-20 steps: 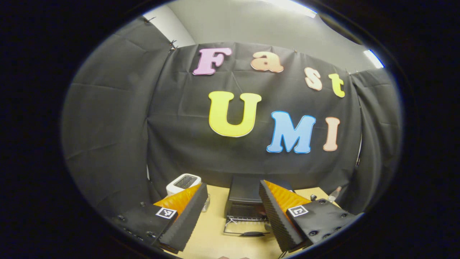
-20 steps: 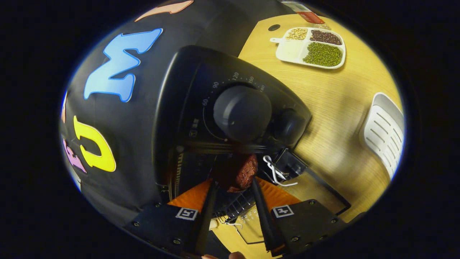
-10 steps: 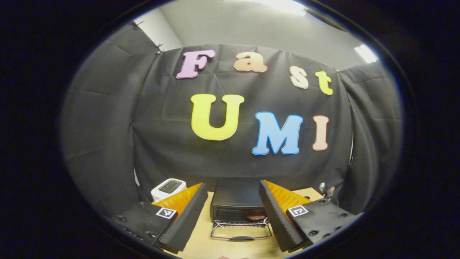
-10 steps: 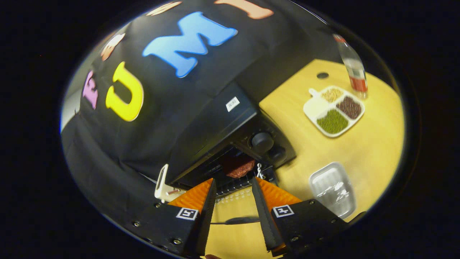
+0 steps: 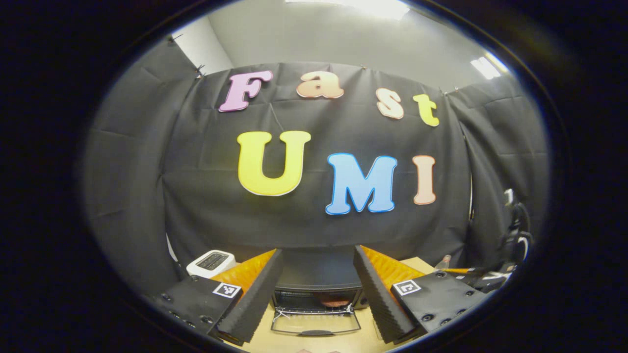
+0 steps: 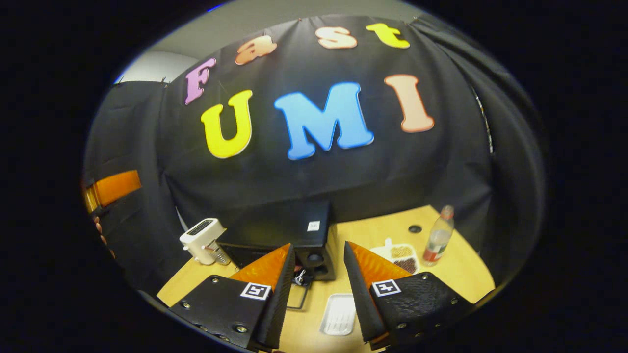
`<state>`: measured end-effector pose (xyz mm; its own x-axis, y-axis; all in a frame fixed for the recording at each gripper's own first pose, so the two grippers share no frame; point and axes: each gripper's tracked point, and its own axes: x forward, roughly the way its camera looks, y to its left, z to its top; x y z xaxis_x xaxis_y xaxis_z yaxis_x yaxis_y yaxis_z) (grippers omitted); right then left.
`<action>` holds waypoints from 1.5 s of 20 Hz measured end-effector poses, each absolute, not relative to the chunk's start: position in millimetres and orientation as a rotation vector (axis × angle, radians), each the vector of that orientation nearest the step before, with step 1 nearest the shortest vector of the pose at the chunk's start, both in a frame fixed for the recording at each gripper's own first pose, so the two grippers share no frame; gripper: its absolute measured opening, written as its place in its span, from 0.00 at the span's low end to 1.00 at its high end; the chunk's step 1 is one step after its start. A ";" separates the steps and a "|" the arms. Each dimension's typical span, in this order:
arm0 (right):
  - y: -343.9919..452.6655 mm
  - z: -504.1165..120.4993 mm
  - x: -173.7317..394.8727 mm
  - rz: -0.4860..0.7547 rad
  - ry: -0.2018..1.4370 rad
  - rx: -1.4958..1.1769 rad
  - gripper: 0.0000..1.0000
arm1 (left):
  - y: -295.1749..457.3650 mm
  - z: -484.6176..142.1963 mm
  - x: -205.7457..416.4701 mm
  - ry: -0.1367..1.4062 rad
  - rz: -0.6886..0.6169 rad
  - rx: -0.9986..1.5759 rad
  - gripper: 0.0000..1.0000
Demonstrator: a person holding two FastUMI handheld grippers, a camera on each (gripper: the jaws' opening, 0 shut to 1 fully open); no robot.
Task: Open the electric oven with the left hand, put the food in, and close the electric oven.
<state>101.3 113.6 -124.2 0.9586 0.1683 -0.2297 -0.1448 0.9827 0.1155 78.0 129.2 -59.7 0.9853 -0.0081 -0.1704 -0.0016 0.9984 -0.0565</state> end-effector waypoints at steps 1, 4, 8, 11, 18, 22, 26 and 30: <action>108.1 -108.2 98.3 0.147 0.207 0.103 0.61 | 122.8 -58.8 80.5 0.167 -0.011 -0.061 1.00; 88.0 -59.6 90.7 0.102 0.098 0.101 0.60 | 106.2 -42.5 85.5 0.129 -0.034 -0.075 1.00; 82.6 -14.8 77.4 0.109 0.012 0.106 0.61 | 90.8 -44.0 88.4 0.119 -0.062 -0.048 1.00; 73.7 -7.5 71.7 0.100 -0.015 0.110 0.98 | 80.5 -62.9 92.2 0.159 -0.084 -0.073 1.00; 72.0 -15.6 79.1 0.100 -0.005 0.097 0.98 | 79.2 -133.3 97.5 0.308 -0.089 -0.073 1.00; 69.9 -21.8 84.8 0.097 0.015 0.114 0.98 | 87.5 -213.6 89.3 0.485 -0.073 -0.106 0.93; 65.4 -28.5 89.5 0.083 0.035 0.138 0.98 | 101.1 -288.2 80.6 0.611 -0.036 -0.066 1.00; 60.4 -36.0 92.1 0.076 0.057 0.151 0.98 | 97.7 -332.0 65.7 0.717 -0.044 -0.050 1.00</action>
